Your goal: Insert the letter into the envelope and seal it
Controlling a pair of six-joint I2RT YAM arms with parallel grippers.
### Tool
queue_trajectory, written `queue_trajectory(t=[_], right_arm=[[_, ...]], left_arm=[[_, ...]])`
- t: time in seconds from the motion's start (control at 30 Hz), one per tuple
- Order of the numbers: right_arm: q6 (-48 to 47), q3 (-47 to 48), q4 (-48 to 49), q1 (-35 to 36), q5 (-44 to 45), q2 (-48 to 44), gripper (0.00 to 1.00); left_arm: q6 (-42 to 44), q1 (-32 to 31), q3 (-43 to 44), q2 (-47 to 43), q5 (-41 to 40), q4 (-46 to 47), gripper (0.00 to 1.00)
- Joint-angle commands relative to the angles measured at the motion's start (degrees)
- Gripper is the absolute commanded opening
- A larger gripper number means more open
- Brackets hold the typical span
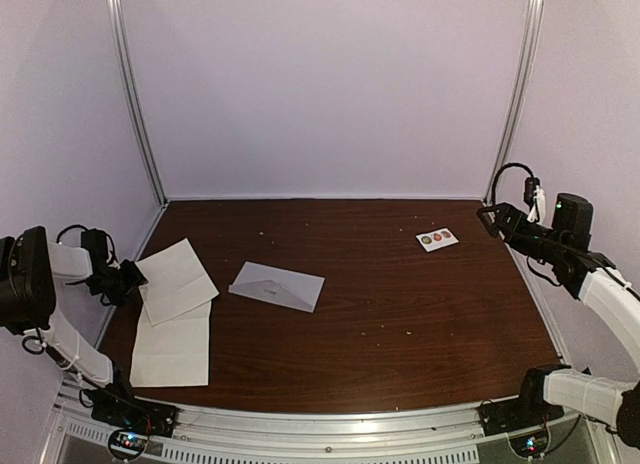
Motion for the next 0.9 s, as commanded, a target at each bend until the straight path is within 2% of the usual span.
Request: queue_trajectory(t=[0.0,0.33,0.5,0.67,0.87], right_arm=[[-1.2,2.9,-1.2,-0.2,-0.7,-0.8,1.00],[-0.7,4.0,-1.4,-0.2,-1.1,-0.3,1.00],[-1.0,5.4,-2.5,-0.2,-1.0,0.0,1.00],[-0.6,5.9,-2.4,-0.2,-0.9,0.3,1.00],[0.1,5.8,-1.8,-0.2,-1.4,0.9,1.00]], left_arm=[[2.0,0.7,3.0,2.4,-4.7,4.2,0.61],[5.5,2.2,7.1,10.5,-1.2,6.5,0.46],[7.1,2.2,8.6,12.8,1.3,7.1,0.32],[7.2,2.2,8.3,13.9,4.5,7.8,0.31],[6.6,2.1,8.6,16.5,4.1,6.5,0.33]])
